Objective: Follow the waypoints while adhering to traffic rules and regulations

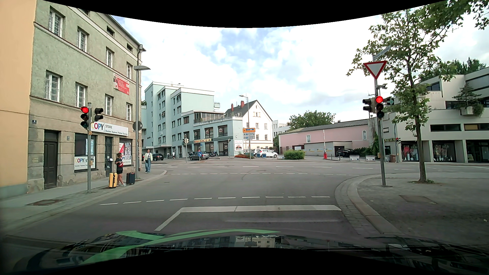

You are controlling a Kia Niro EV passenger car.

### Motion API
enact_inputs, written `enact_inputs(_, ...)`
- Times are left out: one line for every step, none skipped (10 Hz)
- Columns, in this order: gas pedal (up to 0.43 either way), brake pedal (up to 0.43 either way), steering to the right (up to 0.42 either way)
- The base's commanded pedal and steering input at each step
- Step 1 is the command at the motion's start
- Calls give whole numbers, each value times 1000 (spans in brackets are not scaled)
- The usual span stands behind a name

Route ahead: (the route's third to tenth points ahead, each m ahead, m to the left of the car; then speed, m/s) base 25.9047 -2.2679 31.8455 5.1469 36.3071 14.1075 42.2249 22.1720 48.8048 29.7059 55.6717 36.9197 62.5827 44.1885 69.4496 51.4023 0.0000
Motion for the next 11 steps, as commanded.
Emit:
enact_inputs(0, 463, 6)
enact_inputs(0, 463, 6)
enact_inputs(0, 463, 6)
enact_inputs(0, 463, 6)
enact_inputs(0, 463, 6)
enact_inputs(0, 457, 6)
enact_inputs(0, 427, 6)
enact_inputs(0, 396, 7)
enact_inputs(0, 396, 7)
enact_inputs(0, 384, 7)
enact_inputs(0, 384, 7)
